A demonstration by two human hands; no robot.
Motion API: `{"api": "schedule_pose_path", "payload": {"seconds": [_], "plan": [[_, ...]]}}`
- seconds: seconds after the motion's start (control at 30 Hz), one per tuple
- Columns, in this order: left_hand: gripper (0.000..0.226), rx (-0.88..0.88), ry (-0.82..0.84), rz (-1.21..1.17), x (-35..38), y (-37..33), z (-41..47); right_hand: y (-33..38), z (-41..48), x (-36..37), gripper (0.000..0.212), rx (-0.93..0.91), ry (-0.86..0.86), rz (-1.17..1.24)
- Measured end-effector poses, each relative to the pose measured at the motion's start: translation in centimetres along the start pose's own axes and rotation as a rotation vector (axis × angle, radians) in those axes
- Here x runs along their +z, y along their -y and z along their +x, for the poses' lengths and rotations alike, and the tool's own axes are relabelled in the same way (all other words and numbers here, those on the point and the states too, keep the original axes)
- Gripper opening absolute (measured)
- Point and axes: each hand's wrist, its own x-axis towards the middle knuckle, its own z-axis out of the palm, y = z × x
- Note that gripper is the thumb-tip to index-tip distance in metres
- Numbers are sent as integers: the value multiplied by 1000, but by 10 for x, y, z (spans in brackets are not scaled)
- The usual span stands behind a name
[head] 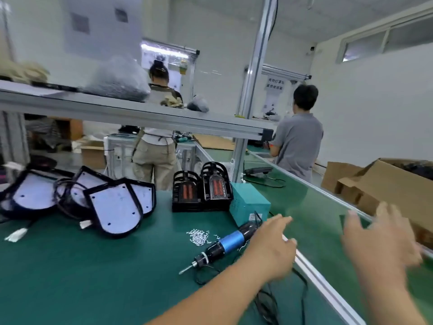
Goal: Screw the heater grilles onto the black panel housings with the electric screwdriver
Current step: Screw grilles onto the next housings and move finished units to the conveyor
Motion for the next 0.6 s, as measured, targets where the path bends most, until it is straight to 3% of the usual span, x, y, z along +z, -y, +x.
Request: {"api": "schedule_pose_path", "payload": {"seconds": [0.23, 0.6], "plan": [[52, -298, -345, -98, -95, 77, -41, 116, -92, 121, 58, -271, 568, 333], [56, -574, -826, -137, -178, 188, -93, 198, -192, 213, 59, -316, 1001, 421]]}}
